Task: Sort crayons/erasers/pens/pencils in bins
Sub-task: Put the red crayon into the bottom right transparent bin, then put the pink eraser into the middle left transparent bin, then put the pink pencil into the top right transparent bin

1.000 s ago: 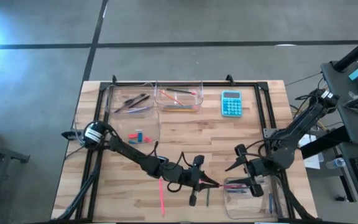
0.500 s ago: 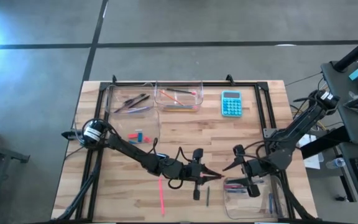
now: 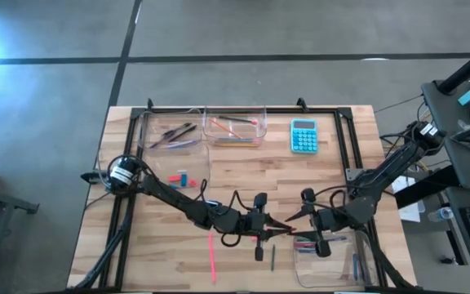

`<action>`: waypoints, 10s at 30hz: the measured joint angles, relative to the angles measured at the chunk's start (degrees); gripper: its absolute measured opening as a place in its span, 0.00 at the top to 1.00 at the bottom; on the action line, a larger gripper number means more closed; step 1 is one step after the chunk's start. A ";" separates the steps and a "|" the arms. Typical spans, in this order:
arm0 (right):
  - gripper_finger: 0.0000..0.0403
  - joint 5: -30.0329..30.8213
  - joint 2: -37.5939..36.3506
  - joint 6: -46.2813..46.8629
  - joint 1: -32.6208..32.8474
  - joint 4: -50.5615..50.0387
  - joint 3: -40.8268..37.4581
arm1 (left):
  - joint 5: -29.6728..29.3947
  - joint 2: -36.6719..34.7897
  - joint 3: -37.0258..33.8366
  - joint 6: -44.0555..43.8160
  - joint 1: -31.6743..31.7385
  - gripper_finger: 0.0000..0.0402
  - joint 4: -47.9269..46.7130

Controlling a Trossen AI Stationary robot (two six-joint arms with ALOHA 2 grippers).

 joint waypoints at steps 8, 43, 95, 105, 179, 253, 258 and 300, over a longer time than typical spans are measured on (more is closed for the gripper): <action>0.80 -0.03 -0.01 -0.26 0.04 0.31 0.00 | -0.64 -0.02 -0.10 0.33 -0.07 1.00 0.08; 0.73 -0.26 -0.02 2.03 0.00 0.34 0.11 | -0.56 -0.04 -0.96 -0.42 -0.07 1.00 -1.43; 0.66 7.70 -4.81 30.23 12.03 -26.60 0.50 | 0.35 -3.56 -5.77 -15.36 -4.85 0.54 -35.26; 0.66 9.39 -4.81 15.11 11.76 -15.25 1.01 | 0.03 4.67 -5.50 -15.72 -0.50 0.54 -35.09; 0.69 9.31 -4.79 12.11 11.77 -15.17 0.76 | 1.43 8.25 -8.85 -18.68 -0.99 0.77 -28.96; 0.69 9.27 -4.79 11.93 11.76 -16.14 0.63 | -15.35 -48.68 -35.36 -41.11 -5.45 0.33 -58.42; 0.69 9.27 -4.79 12.70 11.76 -16.37 0.63 | -9.65 -33.27 -29.37 -44.02 -9.56 0.40 -55.21; 0.69 9.27 -4.79 14.03 11.77 -16.42 0.66 | 4.50 -5.01 -10.88 -75.23 -15.98 0.51 -72.36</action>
